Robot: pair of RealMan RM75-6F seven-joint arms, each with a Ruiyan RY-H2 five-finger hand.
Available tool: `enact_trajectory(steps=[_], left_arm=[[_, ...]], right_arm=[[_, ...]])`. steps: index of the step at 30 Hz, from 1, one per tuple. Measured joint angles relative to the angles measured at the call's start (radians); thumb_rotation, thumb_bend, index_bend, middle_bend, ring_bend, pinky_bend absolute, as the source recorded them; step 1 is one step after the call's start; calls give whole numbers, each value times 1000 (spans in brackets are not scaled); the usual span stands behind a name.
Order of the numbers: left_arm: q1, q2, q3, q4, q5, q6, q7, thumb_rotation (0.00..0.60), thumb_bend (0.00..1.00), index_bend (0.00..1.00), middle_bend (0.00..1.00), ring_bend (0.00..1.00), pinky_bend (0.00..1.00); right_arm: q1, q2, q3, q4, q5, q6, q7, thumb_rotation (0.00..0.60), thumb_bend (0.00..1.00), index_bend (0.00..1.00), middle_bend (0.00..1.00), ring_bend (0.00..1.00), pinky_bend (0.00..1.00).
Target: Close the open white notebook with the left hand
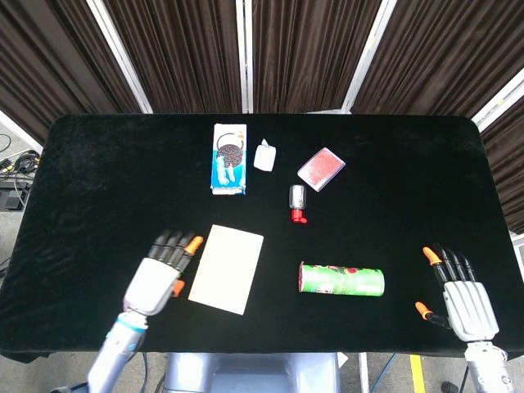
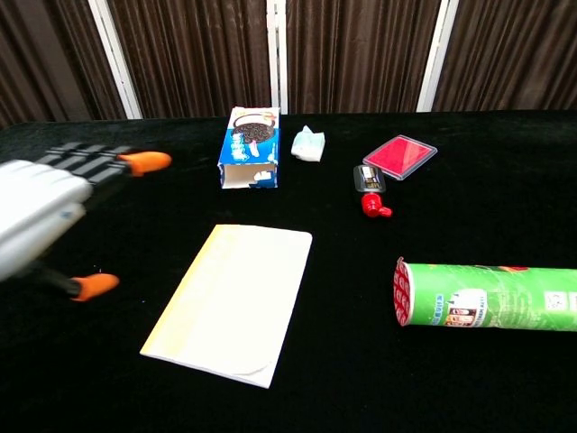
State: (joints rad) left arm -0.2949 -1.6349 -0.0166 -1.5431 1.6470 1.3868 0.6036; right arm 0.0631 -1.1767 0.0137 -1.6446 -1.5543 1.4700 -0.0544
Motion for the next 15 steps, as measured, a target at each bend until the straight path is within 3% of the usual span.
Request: enact_trajectory(steps=[9, 15], left_arm=[[107, 214, 21, -63, -86, 91, -88, 600, 181, 0, 0, 0, 0], [182, 296, 42, -57, -113, 159, -199, 600, 177, 0, 0, 0, 0]], right_arm=[[2, -2, 6, 2, 2, 3, -15, 600, 86, 0, 0, 0, 0], [3, -8, 9, 4, -6, 12, -18, 600, 86, 0, 0, 0, 0]])
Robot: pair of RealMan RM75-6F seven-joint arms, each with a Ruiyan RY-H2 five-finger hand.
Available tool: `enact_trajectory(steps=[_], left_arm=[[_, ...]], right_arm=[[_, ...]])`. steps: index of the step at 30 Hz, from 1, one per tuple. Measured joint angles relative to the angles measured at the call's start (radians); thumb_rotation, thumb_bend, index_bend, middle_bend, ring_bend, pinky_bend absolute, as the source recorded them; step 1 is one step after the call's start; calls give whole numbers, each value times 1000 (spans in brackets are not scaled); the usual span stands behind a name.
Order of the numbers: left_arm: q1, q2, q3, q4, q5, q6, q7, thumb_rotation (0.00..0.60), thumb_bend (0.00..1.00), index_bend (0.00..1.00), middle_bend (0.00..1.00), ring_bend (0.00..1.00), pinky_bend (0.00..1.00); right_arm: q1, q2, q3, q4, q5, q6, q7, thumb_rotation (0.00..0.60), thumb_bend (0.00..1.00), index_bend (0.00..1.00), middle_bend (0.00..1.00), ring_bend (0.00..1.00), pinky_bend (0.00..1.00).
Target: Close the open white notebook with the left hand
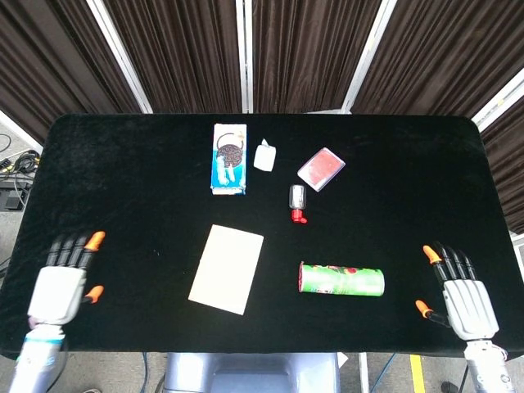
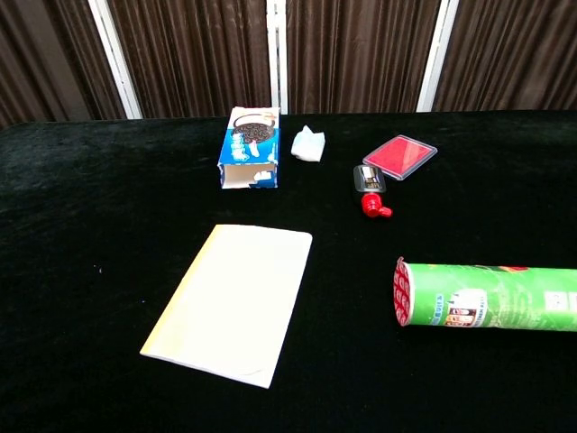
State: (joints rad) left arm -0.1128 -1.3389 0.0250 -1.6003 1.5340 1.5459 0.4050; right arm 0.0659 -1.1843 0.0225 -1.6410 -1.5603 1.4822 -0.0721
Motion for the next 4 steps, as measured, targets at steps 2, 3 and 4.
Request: enact_trajectory(steps=[2, 3, 4], left_arm=[[12, 10, 4, 3, -2, 13, -22, 600, 177, 0, 0, 0, 0], [19, 16, 6, 7, -1, 24, -38, 600, 178, 0, 0, 0, 0], [25, 19, 6, 10, 0, 33, -50, 600, 178, 0, 0, 0, 0]], right_arm=[[0, -3, 1, 4, -1, 1, 2, 600, 86, 0, 0, 0, 0], [0, -3, 2, 5, 0, 2, 3, 600, 86, 0, 0, 0, 0], [0, -3, 3, 5, 1, 2, 6, 600, 86, 0, 0, 0, 0]])
